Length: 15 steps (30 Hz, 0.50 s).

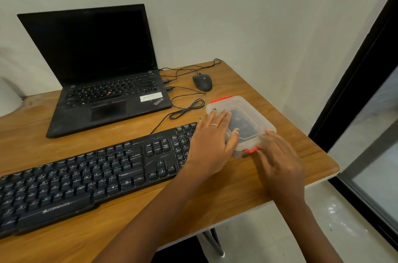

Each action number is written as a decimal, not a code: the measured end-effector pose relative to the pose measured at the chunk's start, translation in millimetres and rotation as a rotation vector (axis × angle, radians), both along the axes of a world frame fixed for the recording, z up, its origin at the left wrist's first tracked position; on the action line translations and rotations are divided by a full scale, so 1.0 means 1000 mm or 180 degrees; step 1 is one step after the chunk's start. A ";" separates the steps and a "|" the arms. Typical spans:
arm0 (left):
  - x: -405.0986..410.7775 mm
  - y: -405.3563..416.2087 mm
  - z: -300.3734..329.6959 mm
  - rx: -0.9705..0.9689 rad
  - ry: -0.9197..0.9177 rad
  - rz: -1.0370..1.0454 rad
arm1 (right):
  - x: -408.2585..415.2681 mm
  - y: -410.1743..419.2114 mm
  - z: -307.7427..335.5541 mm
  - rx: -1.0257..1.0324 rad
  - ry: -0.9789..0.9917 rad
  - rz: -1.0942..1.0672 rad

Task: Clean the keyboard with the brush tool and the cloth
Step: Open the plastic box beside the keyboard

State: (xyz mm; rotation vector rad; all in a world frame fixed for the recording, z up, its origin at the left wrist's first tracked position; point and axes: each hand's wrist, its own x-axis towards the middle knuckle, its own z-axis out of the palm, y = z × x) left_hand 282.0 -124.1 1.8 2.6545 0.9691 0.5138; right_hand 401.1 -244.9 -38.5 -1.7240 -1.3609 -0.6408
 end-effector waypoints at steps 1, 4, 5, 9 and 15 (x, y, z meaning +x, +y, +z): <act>0.000 0.000 0.000 -0.0001 -0.0007 0.0005 | -0.001 -0.001 -0.001 -0.0005 0.0003 -0.0032; 0.000 0.001 -0.003 0.0015 -0.0068 -0.0007 | -0.004 -0.004 -0.003 -0.0187 0.0056 -0.0041; 0.000 0.001 -0.003 0.0031 -0.0084 -0.0013 | -0.005 -0.005 -0.002 -0.0256 0.0077 0.0015; 0.001 0.001 -0.003 -0.0048 -0.0104 -0.0027 | -0.012 -0.008 0.006 -0.0384 0.0318 0.0205; -0.002 0.005 0.004 -0.0217 -0.0268 -0.0092 | -0.019 0.009 0.014 -0.0478 0.0381 0.0083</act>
